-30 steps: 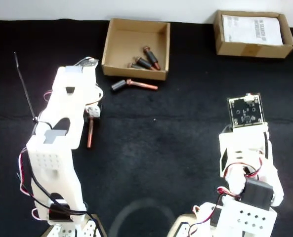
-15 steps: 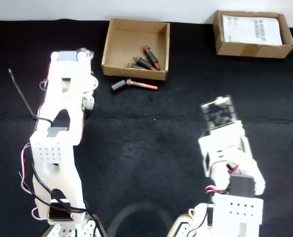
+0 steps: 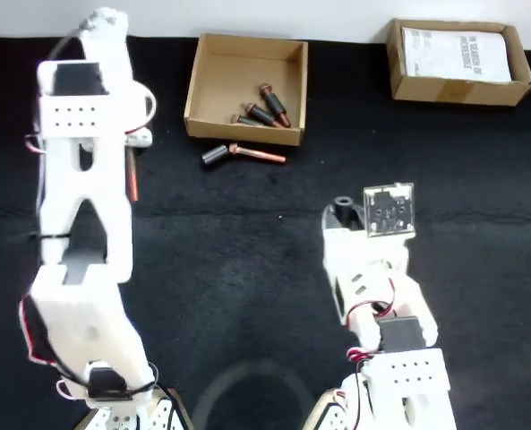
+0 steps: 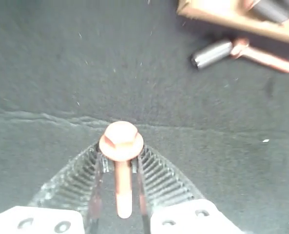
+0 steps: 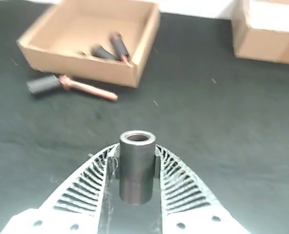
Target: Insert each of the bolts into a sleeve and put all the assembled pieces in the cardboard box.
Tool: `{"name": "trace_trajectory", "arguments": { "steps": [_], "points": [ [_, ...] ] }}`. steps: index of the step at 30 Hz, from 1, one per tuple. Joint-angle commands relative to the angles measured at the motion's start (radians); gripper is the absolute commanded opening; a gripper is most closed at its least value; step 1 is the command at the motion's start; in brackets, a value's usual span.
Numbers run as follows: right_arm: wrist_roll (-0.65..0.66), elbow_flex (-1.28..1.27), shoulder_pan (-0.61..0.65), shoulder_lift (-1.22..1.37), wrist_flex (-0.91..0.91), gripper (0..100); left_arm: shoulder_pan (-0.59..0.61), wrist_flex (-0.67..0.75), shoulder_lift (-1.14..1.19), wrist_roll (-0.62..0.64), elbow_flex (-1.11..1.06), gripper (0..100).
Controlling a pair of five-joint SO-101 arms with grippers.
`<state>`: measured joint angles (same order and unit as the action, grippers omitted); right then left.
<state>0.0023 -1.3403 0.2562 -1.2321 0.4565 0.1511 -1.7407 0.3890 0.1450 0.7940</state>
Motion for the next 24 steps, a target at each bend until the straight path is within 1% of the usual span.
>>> {"name": "trace_trajectory", "arguments": {
  "steps": [1, 5, 7, 9, 14, 17, 21, 24],
  "points": [
    [-0.057, -0.004, 0.065, -0.021, -0.070, 0.7, 0.005, -0.005, -0.180, 0.009, 0.038, 1],
    [-0.129, 0.001, 0.116, -0.021, -0.108, 0.7, 0.005, -0.008, -0.326, 0.009, 0.036, 1],
    [-0.135, 0.002, 0.157, -0.021, -0.120, 0.7, 0.005, -0.012, -0.401, 0.008, 0.030, 1],
    [-0.135, 0.004, 0.213, -0.022, -0.140, 0.7, -0.007, -0.015, -0.479, 0.006, -0.021, 1],
    [-0.135, -0.007, 0.375, -0.128, -0.232, 0.7, -0.082, -0.014, -0.745, 0.005, -0.283, 1],
    [-0.135, -0.007, 0.463, -0.216, -0.232, 0.7, -0.139, -0.006, -0.917, 0.005, -0.449, 1],
    [-0.133, -0.016, 0.486, -0.286, -0.202, 0.7, -0.231, 0.017, -1.112, 0.009, -0.622, 1],
    [-0.132, -0.047, 0.492, -0.312, -0.102, 0.7, -0.271, 0.127, -1.221, 0.011, -0.750, 1]
  ]
}}
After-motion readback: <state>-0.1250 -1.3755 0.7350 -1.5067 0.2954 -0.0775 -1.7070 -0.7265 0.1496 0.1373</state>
